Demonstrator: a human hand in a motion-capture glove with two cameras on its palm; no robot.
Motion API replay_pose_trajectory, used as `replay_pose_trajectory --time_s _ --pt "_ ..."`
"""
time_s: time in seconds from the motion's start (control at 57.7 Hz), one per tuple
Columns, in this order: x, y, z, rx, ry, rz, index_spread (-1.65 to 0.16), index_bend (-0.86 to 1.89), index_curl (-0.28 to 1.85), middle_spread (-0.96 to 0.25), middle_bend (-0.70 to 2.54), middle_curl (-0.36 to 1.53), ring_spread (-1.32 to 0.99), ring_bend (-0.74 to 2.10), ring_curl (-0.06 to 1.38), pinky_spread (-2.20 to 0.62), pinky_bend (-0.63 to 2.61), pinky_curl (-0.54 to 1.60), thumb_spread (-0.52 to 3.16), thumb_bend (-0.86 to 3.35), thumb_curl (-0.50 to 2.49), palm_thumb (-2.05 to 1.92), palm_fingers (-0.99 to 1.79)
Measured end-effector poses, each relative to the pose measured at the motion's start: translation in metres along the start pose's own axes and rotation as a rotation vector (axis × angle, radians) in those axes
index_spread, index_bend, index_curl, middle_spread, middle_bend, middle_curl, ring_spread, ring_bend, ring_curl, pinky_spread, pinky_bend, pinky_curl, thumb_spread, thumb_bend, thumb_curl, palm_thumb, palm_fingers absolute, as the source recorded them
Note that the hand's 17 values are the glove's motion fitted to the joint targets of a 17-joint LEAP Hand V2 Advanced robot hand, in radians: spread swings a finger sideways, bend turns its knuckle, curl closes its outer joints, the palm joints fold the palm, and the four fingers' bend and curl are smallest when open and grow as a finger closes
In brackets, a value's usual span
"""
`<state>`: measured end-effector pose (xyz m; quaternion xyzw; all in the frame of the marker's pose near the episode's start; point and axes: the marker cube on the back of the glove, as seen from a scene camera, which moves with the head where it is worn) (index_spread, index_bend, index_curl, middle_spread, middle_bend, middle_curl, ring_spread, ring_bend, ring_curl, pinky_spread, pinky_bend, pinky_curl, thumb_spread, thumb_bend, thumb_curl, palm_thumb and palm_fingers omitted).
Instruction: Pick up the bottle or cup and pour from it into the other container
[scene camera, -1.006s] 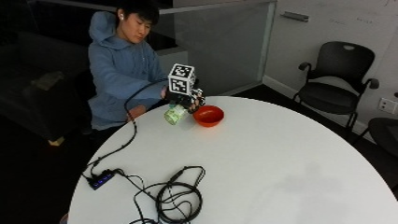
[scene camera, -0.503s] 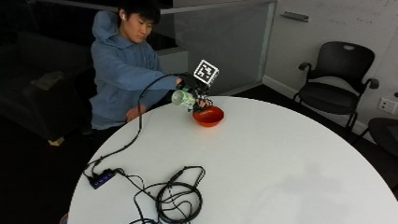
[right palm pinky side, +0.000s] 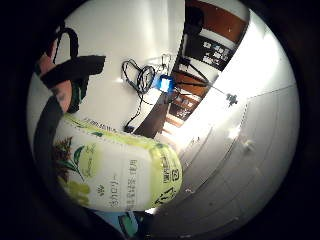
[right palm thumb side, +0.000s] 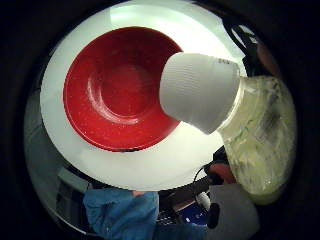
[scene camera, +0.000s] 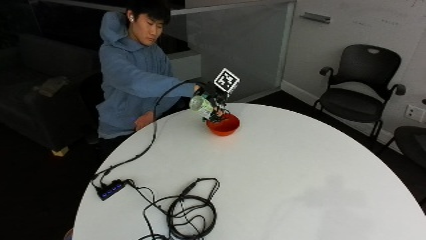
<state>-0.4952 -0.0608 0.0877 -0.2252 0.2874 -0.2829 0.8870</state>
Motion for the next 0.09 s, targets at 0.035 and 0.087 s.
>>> replay_pose_trajectory --time_s 0.035,0.087 --pt "0.0059 -0.001 0.0006 -0.002 0.02 0.024 -0.13 0.12 0.33 -0.06 0.31 0.52 -0.19 0.44 0.48 -0.21 0.54 0.4 0.2 -0.04 0.72 1.01 1.13" --pt "0.0118 -0.0032 0.0017 0.003 0.061 0.075 -0.13 0.12 0.33 -0.06 0.3 0.53 -0.19 0.43 0.47 -0.21 0.54 0.4 0.2 -0.04 0.72 1.01 1.13"
